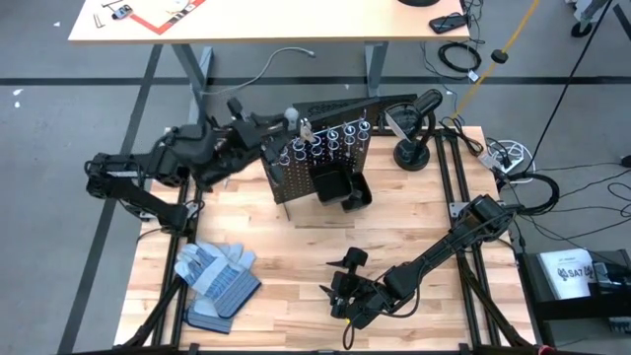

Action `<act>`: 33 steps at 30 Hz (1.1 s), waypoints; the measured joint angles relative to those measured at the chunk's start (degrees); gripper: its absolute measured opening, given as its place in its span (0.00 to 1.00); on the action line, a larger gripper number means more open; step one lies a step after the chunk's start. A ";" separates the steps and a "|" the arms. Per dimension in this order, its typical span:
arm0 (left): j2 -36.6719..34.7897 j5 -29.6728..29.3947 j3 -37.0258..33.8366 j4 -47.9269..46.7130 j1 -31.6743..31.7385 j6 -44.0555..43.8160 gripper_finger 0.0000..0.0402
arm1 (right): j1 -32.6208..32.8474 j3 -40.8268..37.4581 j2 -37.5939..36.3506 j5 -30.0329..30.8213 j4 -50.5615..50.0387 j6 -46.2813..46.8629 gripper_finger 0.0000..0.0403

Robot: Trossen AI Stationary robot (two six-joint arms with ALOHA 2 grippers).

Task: Hang tools onto peg board
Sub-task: Hang the gray screwdriver on the black pegboard

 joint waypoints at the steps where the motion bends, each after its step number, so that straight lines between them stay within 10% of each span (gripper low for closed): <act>1: 0.00 -0.19 -0.47 0.01 -0.06 -0.02 0.35 | 0.00 0.00 0.00 0.00 0.00 0.00 0.75; 25: -0.33 -5.97 -1.27 -0.80 -0.08 -6.11 0.35 | -0.02 0.00 0.00 -0.02 -0.07 0.04 0.75; 33: -0.68 -8.30 -1.27 -0.78 -0.21 -8.87 0.75 | -0.02 0.00 0.00 -0.02 -0.15 0.04 0.75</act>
